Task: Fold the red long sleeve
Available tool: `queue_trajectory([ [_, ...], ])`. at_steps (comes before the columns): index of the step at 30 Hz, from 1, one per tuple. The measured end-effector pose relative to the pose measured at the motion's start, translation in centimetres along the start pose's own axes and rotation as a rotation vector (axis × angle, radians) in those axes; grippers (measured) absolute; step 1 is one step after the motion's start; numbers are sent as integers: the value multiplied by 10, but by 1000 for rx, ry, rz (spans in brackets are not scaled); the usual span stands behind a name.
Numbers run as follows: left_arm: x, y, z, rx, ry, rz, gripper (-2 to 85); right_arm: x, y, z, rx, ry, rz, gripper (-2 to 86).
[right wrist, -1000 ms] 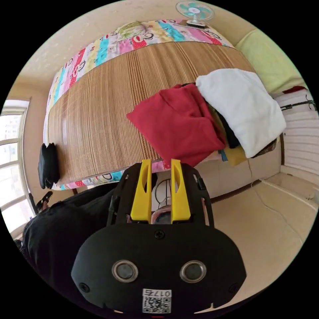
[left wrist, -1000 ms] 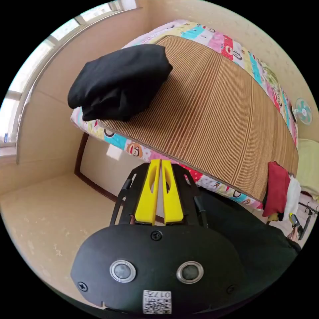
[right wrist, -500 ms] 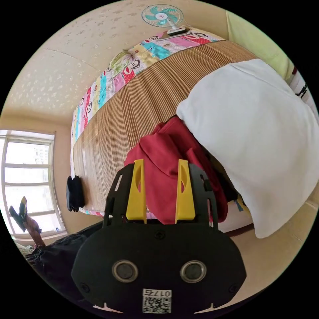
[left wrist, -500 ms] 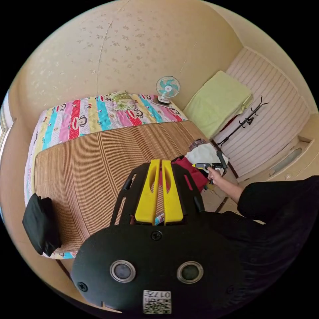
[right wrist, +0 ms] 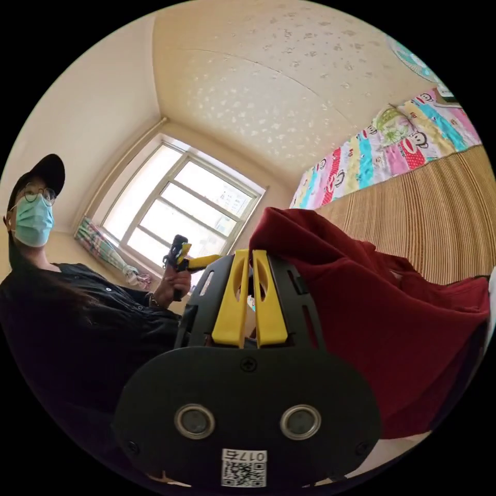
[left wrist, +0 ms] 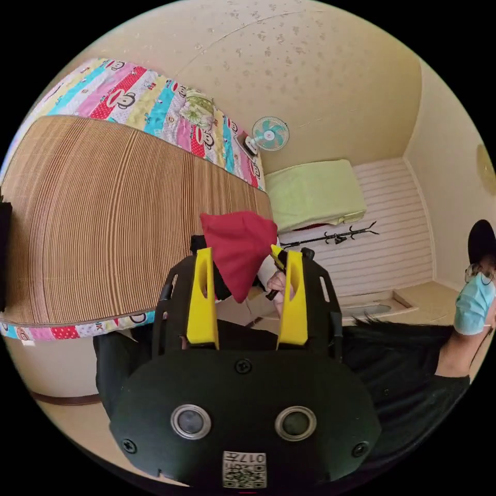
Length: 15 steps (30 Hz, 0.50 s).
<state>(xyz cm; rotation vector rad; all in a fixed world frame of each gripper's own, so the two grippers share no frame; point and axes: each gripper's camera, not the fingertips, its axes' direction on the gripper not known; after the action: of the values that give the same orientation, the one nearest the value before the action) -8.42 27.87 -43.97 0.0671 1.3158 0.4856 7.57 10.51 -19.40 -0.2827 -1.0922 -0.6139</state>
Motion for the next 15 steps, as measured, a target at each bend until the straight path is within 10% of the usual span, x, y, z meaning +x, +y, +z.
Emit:
queue_trajectory([
  [6, -68, -44, -1, -95, 417, -207, 123, -133, 5, 72, -163, -157, -321, 15],
  [10, -71, -59, -7, -364, 618, -90, 15, -193, 13, 113, -175, -150, -408, 18],
  [15, -65, -61, -85, -195, 1003, 186, -5, -259, 36, 108, -200, 3, -631, 30],
])
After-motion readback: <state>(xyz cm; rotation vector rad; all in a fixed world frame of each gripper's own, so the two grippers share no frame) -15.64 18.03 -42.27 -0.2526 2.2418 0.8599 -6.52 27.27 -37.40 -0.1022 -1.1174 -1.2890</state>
